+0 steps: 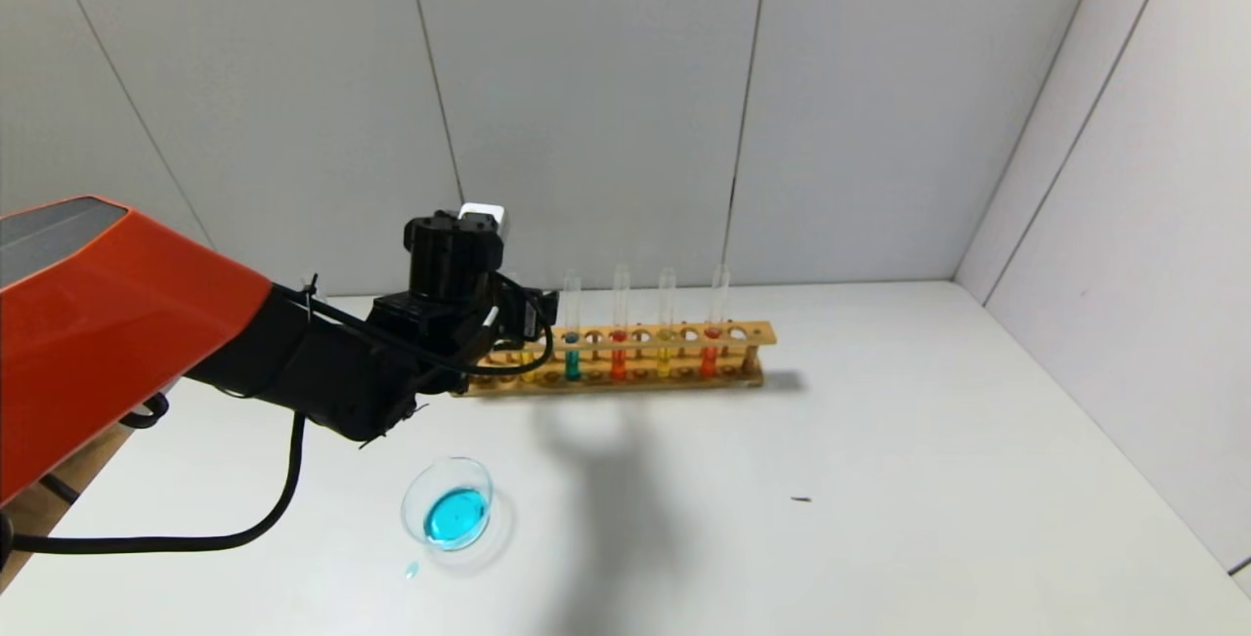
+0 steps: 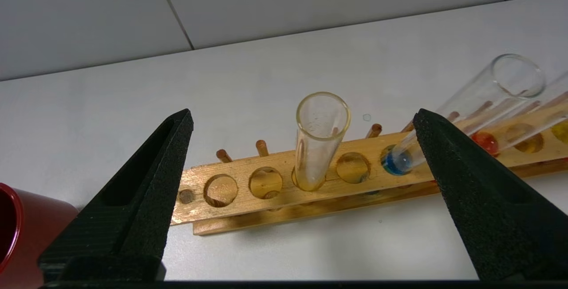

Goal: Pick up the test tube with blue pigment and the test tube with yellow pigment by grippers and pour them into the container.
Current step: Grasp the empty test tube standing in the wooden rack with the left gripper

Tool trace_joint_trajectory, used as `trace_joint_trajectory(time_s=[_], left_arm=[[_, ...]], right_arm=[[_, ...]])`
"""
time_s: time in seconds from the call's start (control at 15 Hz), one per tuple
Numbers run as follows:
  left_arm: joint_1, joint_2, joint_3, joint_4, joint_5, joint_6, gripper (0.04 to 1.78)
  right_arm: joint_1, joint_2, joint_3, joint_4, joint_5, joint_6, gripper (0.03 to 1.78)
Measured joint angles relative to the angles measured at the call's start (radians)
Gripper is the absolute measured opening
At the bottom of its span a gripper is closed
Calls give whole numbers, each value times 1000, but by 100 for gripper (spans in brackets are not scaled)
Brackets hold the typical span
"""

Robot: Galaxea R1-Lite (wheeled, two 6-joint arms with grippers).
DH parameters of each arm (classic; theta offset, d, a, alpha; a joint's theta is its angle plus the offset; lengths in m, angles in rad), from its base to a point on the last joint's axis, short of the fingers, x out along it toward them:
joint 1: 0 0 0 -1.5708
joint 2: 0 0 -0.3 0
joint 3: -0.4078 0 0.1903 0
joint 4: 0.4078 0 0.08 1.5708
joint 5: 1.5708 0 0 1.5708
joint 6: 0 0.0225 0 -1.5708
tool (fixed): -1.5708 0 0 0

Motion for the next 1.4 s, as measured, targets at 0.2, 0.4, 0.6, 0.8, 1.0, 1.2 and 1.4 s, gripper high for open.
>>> trace_joint_trajectory(time_s=[0.2,0.4,0.6,0.8,1.0,1.2,1.4], left_arm=[[14,14,-10,0,0,0,174],[20,21,-13,0,-1,0,174],[21,22,-11,0,0,0,174],[21,22,-7,-1,0,0,174],[19,22,-7,-1,0,1,174],[19,23,-7,-1,0,2,174],[19,23,-7,-1,1,4,158]], right_arm=[[0,0,0,0,0,0,171],[0,0,0,0,0,0,171],[0,0,0,0,0,0,171],[0,0,0,0,0,0,171],[0,0,0,0,0,0,171],[0,0,0,0,0,0,171],[0,0,0,0,0,0,171]])
